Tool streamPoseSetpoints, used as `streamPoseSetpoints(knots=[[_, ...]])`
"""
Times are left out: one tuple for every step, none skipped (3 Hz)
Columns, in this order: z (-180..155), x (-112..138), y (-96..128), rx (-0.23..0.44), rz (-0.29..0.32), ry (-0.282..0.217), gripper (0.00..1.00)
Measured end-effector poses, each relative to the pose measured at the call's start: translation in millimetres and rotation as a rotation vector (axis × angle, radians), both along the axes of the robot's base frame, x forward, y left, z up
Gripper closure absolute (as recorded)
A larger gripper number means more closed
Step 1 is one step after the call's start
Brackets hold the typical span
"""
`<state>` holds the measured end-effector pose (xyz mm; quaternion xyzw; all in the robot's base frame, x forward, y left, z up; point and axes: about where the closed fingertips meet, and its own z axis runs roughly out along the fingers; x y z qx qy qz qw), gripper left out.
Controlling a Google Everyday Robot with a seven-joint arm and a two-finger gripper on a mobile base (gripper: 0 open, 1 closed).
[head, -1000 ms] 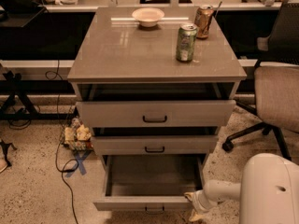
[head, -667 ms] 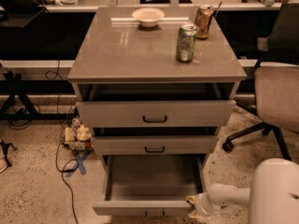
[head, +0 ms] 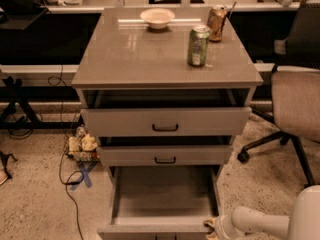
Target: Open bottom drawer
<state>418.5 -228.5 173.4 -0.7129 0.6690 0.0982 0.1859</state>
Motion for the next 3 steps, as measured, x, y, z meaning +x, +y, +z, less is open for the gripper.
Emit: streamPoseSetpoints(knots=[[-0.1,0.0,0.3,0.0,0.0,0.0,0.81],[-1.2,-1.4,1.6,0.002,0.001,0.003,0.59],[-2.2,-2.6,2.9,0.004,0.002,0.005,0.34]])
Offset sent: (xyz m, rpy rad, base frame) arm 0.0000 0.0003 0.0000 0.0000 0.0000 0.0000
